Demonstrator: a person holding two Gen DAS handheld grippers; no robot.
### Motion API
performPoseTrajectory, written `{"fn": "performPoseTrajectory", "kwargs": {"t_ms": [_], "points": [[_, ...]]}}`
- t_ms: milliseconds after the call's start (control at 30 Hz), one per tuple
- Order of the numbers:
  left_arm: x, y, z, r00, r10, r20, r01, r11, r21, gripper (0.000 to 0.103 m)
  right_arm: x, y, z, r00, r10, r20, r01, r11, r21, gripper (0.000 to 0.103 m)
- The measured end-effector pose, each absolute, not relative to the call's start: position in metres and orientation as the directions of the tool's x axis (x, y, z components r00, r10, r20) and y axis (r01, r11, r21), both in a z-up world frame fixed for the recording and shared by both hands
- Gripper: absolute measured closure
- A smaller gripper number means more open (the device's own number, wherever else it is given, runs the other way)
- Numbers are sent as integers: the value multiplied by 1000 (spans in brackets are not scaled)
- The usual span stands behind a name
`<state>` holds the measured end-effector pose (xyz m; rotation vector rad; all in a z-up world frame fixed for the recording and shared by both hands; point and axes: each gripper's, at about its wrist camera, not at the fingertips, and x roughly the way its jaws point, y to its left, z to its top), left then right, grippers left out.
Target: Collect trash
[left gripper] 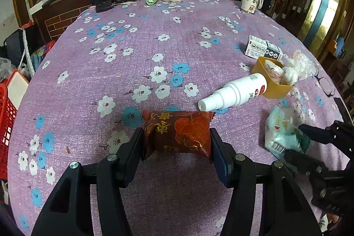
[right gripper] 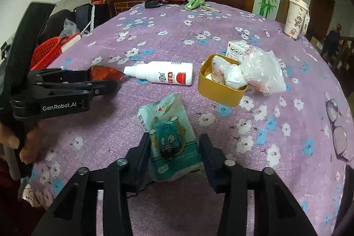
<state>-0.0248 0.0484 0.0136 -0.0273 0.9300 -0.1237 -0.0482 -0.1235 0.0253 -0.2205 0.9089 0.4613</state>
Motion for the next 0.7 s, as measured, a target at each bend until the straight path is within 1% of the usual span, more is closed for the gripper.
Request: {"fn": "performPoseTrajectory", "kwargs": {"t_ms": [67, 233, 300, 333, 400, 500, 533, 600, 700], "points": [[-25, 48, 13, 591, -112, -799, 93, 993, -70, 46, -48, -120, 24, 532, 278, -800, -483, 875, -17, 44], [-24, 43, 12, 586, -91, -805, 99, 994, -41, 45, -47, -120, 23, 528, 286, -799, -489, 872, -11, 48], [-24, 42, 12, 586, -84, -806, 99, 995, -31, 45, -47, -121, 21, 526, 288, -800, -486, 874, -5, 55], [-24, 42, 12, 587, -84, -805, 96, 995, -34, 45, -48, -122, 20, 530, 288, -797, -481, 877, -3, 56], [-24, 44, 13, 589, -89, -803, 92, 995, -43, 47, -51, -120, 21, 542, 285, -791, -482, 876, -15, 67], [-25, 49, 15, 597, -96, -796, 75, 995, -64, 49, -52, -123, 27, 547, 294, -784, -462, 887, 10, 75], [-26, 51, 16, 603, -92, -792, 65, 996, -66, 50, -52, -124, 28, 547, 298, -782, -458, 889, 19, 76], [-29, 53, 20, 622, -87, -779, 53, 996, -68, 50, -52, -129, 32, 546, 310, -778, -444, 895, 46, 84], [-34, 54, 27, 649, -62, -758, 38, 998, -49, 50, -54, -135, 38, 552, 336, -763, -428, 900, 87, 88]]}}
